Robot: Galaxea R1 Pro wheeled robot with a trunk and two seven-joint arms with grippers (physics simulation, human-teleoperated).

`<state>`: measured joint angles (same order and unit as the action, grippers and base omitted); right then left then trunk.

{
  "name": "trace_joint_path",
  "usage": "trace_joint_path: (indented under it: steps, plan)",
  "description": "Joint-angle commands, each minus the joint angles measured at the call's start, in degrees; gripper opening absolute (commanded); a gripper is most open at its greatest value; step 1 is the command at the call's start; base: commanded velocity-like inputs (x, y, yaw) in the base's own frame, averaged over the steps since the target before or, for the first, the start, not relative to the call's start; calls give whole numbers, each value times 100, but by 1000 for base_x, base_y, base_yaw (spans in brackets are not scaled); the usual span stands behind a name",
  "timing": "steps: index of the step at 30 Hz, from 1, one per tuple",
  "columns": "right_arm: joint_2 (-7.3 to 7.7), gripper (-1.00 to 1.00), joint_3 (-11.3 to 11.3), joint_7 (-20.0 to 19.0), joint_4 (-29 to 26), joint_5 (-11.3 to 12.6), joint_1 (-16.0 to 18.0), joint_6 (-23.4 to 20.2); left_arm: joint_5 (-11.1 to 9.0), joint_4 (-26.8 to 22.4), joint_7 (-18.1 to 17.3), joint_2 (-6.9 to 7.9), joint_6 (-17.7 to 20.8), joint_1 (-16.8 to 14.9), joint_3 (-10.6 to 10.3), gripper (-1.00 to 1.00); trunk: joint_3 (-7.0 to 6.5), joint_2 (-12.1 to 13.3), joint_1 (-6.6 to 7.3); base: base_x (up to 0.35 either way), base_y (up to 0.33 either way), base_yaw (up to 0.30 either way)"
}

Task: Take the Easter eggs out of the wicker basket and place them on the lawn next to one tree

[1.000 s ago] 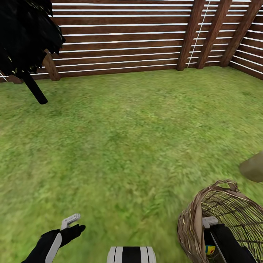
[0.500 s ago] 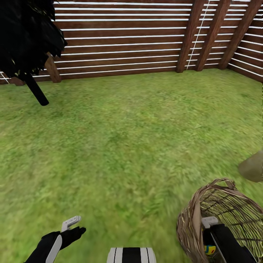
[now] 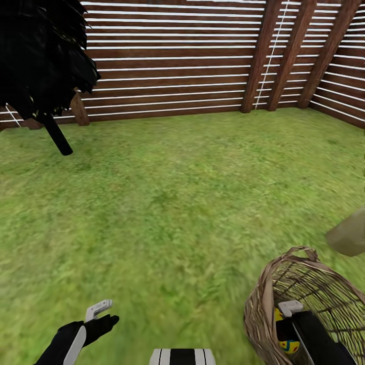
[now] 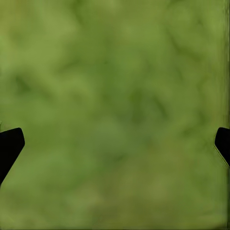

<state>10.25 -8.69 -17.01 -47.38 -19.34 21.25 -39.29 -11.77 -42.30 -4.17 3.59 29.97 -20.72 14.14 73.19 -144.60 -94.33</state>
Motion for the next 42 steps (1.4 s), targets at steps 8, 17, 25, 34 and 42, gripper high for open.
trace_joint_path:
  steps: [8, 17, 25, 34, 42]
  plan:
    - [-5, -100, -10, -49, -8, -61, 2, -17, -9, 1, -22, -7, 35, 2, 19, 100, -174, 9, 21, -20, 0, 0]
    - [-8, -100, -10, -45, -8, -61, 2, -17, -14, 3, -53, 1, 42, 0, 25, 100, -373, 21, 45, -116, 0, 0]
    - [-6, -100, -10, -56, -8, -61, 2, -17, -16, 187, -58, 1, 36, 2, 11, 100, -550, 32, 65, 0, 0, -126]
    - [-5, -100, -19, -51, -8, -54, 2, -17, -18, 213, -58, 1, 36, 2, 10, 100, -750, 44, 88, 0, 0, -73]
    - [2, -100, -19, -55, -8, -54, 2, -17, -10, 213, -58, -6, 26, 0, 8, 100, -927, 55, 109, 23, 43, -8]
